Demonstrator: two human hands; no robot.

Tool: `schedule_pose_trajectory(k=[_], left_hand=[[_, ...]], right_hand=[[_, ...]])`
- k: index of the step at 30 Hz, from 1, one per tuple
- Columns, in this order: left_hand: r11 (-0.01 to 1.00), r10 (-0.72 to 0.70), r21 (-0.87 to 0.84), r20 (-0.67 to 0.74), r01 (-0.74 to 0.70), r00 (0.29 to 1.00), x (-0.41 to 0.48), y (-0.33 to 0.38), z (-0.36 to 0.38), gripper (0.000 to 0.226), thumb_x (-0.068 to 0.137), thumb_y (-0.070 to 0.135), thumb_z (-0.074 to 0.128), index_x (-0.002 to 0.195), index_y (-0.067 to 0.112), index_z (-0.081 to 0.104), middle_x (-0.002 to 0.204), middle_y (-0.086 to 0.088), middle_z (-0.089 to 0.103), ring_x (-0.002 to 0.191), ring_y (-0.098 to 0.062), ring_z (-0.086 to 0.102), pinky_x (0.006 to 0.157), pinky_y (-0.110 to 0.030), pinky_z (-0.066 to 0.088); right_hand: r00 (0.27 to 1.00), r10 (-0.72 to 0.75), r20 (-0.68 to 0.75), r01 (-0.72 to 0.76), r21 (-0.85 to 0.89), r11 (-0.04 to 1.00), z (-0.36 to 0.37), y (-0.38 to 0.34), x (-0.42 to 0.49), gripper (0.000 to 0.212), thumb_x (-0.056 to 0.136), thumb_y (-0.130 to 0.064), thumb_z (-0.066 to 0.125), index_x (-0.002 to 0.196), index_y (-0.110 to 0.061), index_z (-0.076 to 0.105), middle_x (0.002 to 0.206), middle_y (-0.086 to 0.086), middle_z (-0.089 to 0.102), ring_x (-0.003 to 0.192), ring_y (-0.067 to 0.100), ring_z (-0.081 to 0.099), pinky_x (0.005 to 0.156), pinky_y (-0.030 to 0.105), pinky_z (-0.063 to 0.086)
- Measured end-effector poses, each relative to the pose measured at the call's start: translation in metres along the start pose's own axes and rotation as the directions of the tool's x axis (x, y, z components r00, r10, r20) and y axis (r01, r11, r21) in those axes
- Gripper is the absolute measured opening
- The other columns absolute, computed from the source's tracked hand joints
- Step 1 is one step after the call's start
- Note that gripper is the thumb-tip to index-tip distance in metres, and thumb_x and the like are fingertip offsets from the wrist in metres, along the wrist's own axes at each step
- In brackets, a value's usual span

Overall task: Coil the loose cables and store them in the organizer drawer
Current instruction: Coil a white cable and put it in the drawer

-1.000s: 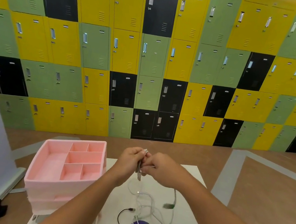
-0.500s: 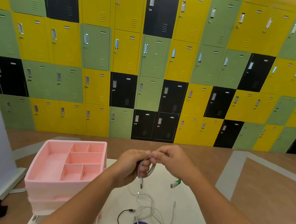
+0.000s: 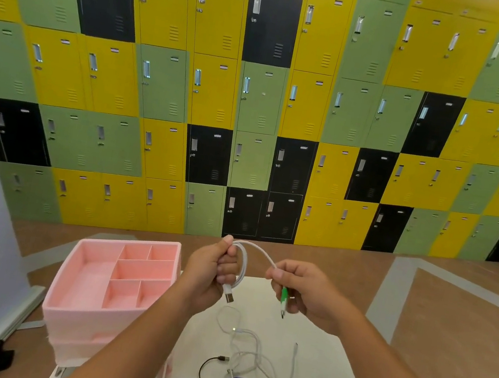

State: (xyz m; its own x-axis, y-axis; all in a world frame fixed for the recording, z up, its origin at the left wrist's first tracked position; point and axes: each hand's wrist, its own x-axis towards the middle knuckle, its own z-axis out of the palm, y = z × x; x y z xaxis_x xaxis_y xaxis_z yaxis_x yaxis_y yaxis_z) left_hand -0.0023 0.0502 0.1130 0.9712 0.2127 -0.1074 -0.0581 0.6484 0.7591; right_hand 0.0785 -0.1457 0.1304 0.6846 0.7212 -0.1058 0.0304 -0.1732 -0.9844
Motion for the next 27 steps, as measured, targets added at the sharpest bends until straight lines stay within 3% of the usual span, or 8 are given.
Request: schedule_pose_trajectory(k=[2, 4, 7, 11, 17, 23, 27], left_hand=[[0.996, -0.015, -0.082, 0.007, 0.015, 1.000, 0.000, 0.002, 0.000, 0.042, 0.105, 0.030, 0.044, 0.071, 0.008, 0.055, 0.054, 0.003, 0.032, 0.039, -0.004, 0.028, 0.035, -0.016, 0.027], [0.987, -0.034, -0.153, 0.029, 0.038, 0.999, -0.001, 0.004, 0.001, 0.042, 0.105, 0.030, 0.044, 0.071, 0.008, 0.055, 0.053, 0.003, 0.031, 0.038, -0.004, 0.029, 0.033, -0.016, 0.026], [0.979, -0.073, -0.184, 0.080, 0.087, 0.994, -0.005, 0.003, 0.005, 0.039, 0.101, 0.030, 0.048, 0.069, 0.008, 0.056, 0.052, 0.004, 0.031, 0.037, -0.004, 0.028, 0.034, -0.015, 0.026], [0.962, -0.134, -0.207, 0.213, 0.179, 0.968, -0.011, -0.001, 0.012, 0.034, 0.096, 0.029, 0.051, 0.070, 0.008, 0.055, 0.051, 0.005, 0.032, 0.036, -0.003, 0.030, 0.034, -0.014, 0.025], [0.963, -0.218, -0.078, 0.328, 0.256, 0.919, -0.011, -0.003, 0.017, 0.036, 0.100, 0.031, 0.047, 0.073, 0.007, 0.056, 0.051, 0.005, 0.034, 0.036, -0.002, 0.033, 0.034, -0.013, 0.027], [0.983, -0.128, 0.158, 0.246, 0.090, 0.961, -0.014, -0.005, 0.013, 0.031, 0.097, 0.030, 0.053, 0.077, 0.007, 0.057, 0.055, 0.004, 0.033, 0.041, -0.002, 0.031, 0.037, -0.014, 0.032], [0.962, 0.002, 0.269, 0.199, -0.056, 0.980, -0.016, -0.009, 0.013, 0.035, 0.101, 0.028, 0.051, 0.074, 0.008, 0.060, 0.057, 0.002, 0.034, 0.044, -0.004, 0.030, 0.040, -0.015, 0.030]], right_hand=[[0.988, 0.014, 0.151, -0.042, 0.181, 0.983, -0.008, 0.005, -0.006, 0.012, 0.097, -0.010, 0.062, 0.098, 0.000, 0.068, 0.071, 0.010, 0.058, 0.052, 0.013, 0.046, 0.046, 0.022, 0.037], [0.978, -0.013, 0.208, -0.063, 0.354, 0.933, -0.014, 0.008, -0.009, 0.009, 0.090, -0.006, 0.066, 0.096, 0.001, 0.065, 0.071, 0.013, 0.057, 0.051, 0.014, 0.047, 0.045, 0.022, 0.039], [0.999, -0.039, 0.037, 0.018, 0.457, 0.889, -0.013, 0.005, -0.003, 0.007, 0.088, -0.003, 0.062, 0.094, 0.001, 0.062, 0.080, 0.019, 0.066, 0.059, 0.020, 0.061, 0.050, 0.026, 0.052], [0.981, -0.037, -0.189, 0.116, 0.423, 0.899, -0.004, -0.009, 0.008, 0.008, 0.097, 0.002, 0.056, 0.098, 0.003, 0.064, 0.083, 0.022, 0.068, 0.064, 0.023, 0.067, 0.057, 0.028, 0.059], [0.990, -0.031, -0.136, 0.076, 0.346, 0.935, 0.012, -0.014, 0.011, 0.009, 0.097, 0.001, 0.057, 0.094, 0.001, 0.065, 0.080, 0.019, 0.068, 0.066, 0.024, 0.066, 0.059, 0.029, 0.057], [1.000, 0.010, -0.015, -0.004, 0.326, 0.945, 0.019, -0.014, 0.007, 0.012, 0.098, 0.000, 0.056, 0.102, 0.004, 0.066, 0.085, 0.020, 0.068, 0.068, 0.024, 0.065, 0.059, 0.031, 0.057], [0.997, 0.063, 0.042, -0.072, 0.297, 0.952, 0.021, -0.014, 0.006, 0.023, 0.103, -0.009, 0.049, 0.111, 0.002, 0.067, 0.097, 0.019, 0.069, 0.082, 0.027, 0.066, 0.068, 0.037, 0.057]])
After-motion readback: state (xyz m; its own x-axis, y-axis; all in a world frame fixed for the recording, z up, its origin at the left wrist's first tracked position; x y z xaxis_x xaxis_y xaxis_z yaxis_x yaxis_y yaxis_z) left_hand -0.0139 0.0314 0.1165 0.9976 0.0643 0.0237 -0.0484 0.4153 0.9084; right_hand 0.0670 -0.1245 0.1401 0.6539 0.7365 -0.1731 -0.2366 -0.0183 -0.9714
